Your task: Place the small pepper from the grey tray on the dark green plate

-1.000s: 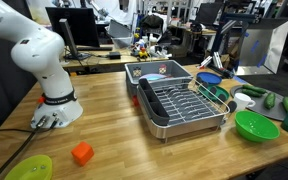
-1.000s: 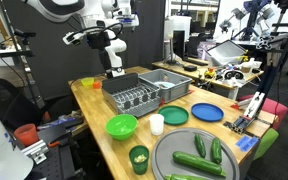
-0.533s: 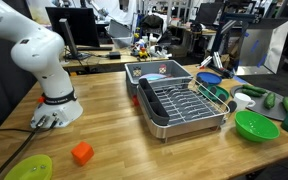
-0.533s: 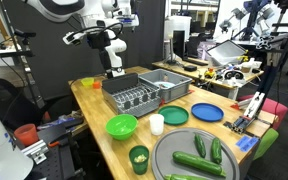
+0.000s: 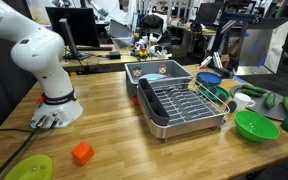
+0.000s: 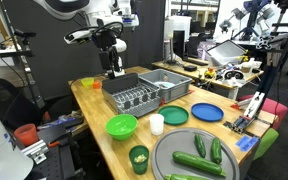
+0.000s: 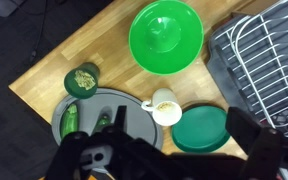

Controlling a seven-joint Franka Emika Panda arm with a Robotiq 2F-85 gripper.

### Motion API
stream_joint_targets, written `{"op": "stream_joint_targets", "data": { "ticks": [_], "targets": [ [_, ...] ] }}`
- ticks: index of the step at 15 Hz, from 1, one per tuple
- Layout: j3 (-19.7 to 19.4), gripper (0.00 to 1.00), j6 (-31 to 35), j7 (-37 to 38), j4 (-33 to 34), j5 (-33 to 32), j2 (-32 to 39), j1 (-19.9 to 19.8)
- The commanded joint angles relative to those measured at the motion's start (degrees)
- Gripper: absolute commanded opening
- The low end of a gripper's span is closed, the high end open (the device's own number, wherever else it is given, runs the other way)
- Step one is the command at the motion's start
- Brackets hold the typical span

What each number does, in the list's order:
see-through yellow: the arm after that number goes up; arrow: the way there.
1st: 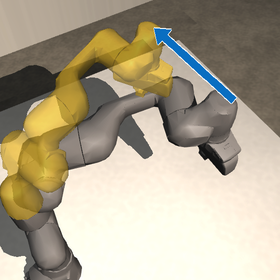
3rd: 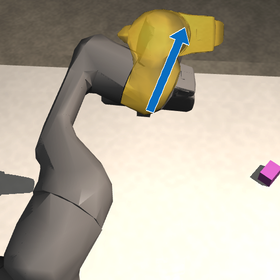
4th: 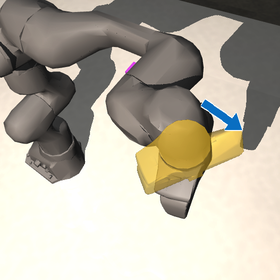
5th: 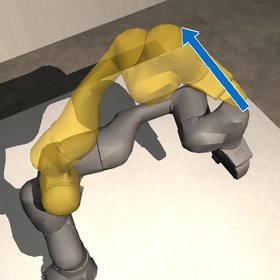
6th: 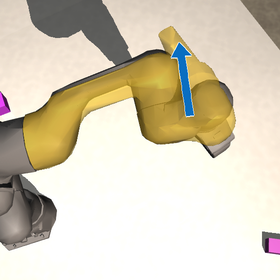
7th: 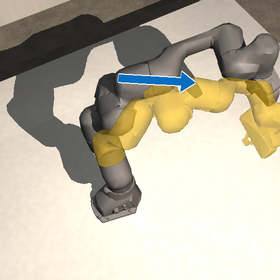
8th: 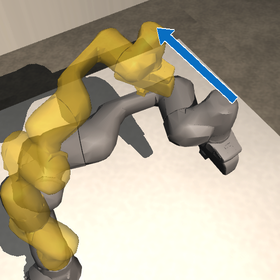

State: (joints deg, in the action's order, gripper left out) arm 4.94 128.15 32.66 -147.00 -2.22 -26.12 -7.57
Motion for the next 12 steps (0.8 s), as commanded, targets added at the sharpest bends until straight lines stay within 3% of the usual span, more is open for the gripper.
{"op": "stream_joint_targets", "data": {
  "ticks": [1, 4, 9, 12],
  "targets": [
    [0.03, 1.00, -0.11, 2.82, 0.40, -0.01, 0.85, -0.23],
    [0.11, 1.00, -0.10, 6.94, 1.26, -0.11, 2.76, -0.14],
    [0.09, 1.00, -0.10, 7.17, 1.46, -0.12, 2.77, -0.24],
    [-1.00, 1.00, 0.24, 10.49, 4.00, 0.84, 7.16, -1.76]
  ]
}}
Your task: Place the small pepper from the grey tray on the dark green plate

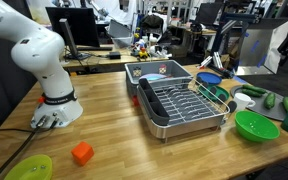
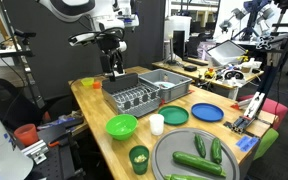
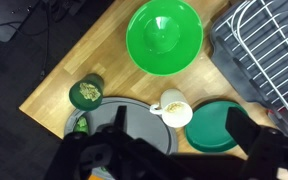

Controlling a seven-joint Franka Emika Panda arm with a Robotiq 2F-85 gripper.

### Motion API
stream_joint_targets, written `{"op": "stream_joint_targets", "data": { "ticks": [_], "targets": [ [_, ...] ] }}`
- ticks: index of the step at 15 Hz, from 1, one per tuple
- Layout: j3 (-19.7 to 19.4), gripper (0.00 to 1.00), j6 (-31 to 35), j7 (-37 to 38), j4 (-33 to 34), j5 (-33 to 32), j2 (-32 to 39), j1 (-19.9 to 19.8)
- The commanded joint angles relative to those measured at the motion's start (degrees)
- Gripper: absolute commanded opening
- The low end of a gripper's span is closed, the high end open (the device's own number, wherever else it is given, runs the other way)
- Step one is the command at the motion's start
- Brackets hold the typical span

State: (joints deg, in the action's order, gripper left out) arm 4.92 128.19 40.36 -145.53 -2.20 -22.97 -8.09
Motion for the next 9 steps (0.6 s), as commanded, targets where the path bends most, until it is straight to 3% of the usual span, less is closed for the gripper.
{"op": "stream_joint_targets", "data": {
  "ticks": [1, 8, 9],
  "targets": [
    [-1.50, 1.00, 0.05, 5.38, 3.67, 0.81, 5.65, -2.02],
    [-7.18, 1.00, 9.87, 22.87, 11.95, -0.15, 19.75, -3.90],
    [-7.90, 1.00, 7.63, 18.38, 9.80, -0.13, 16.67, -2.69]
  ]
}}
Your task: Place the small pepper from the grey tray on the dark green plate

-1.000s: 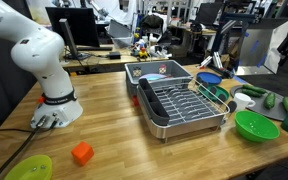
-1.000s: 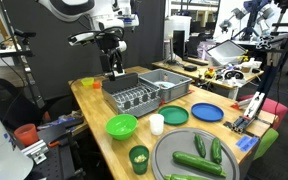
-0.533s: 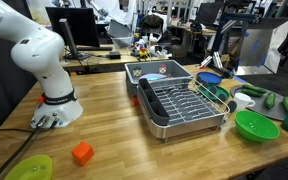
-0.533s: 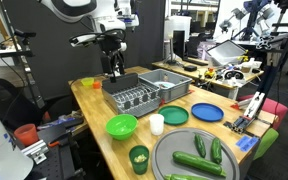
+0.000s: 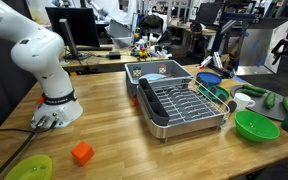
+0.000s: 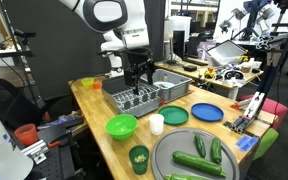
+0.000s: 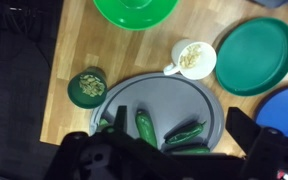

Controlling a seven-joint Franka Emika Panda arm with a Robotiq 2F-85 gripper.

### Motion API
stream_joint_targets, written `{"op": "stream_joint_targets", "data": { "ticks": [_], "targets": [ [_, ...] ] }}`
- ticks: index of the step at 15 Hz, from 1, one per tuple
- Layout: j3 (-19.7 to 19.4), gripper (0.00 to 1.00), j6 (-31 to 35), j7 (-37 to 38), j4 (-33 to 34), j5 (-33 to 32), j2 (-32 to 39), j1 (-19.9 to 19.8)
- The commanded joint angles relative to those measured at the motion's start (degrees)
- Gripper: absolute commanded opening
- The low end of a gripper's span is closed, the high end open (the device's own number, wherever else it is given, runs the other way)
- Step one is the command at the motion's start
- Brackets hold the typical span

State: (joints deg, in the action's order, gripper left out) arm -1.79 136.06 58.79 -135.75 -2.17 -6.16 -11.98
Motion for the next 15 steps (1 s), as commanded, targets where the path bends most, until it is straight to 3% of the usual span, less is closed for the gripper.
{"op": "stream_joint_targets", "data": {
  "ticks": [1, 9, 15],
  "targets": [
    [-1.72, 1.00, 1.26, 1.73, 1.04, -0.14, 1.72, 1.32],
    [-1.98, 1.00, 1.74, 3.59, 2.36, -0.09, 3.24, 1.57],
    [-4.52, 1.00, 2.34, 8.53, 9.14, 3.75, 11.42, 1.46]
  ]
}}
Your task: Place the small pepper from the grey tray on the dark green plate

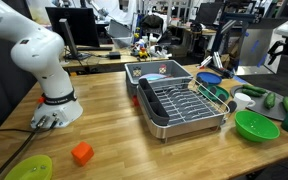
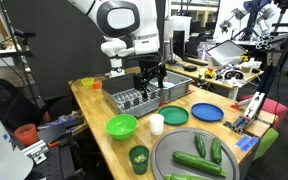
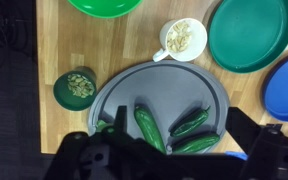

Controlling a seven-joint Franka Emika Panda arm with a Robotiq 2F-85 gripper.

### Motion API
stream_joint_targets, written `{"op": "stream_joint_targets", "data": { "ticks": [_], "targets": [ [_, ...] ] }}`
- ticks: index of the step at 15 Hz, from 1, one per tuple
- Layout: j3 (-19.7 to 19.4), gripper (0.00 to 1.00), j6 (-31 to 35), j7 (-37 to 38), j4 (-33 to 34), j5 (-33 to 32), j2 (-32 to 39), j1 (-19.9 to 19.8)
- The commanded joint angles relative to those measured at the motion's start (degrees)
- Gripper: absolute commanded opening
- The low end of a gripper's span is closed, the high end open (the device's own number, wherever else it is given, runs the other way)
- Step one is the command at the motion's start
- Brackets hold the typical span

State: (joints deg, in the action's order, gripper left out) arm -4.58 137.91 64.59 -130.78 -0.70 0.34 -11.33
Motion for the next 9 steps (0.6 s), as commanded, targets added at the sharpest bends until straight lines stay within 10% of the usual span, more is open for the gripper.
{"op": "stream_joint_targets", "data": {
  "ticks": [1, 9],
  "targets": [
    [-2.24, 1.00, 0.01, 2.62, 6.00, 4.01, 6.92, 0.90],
    [-6.34, 1.00, 1.91, 5.24, 15.21, 13.02, 18.20, 0.93]
  ]
}}
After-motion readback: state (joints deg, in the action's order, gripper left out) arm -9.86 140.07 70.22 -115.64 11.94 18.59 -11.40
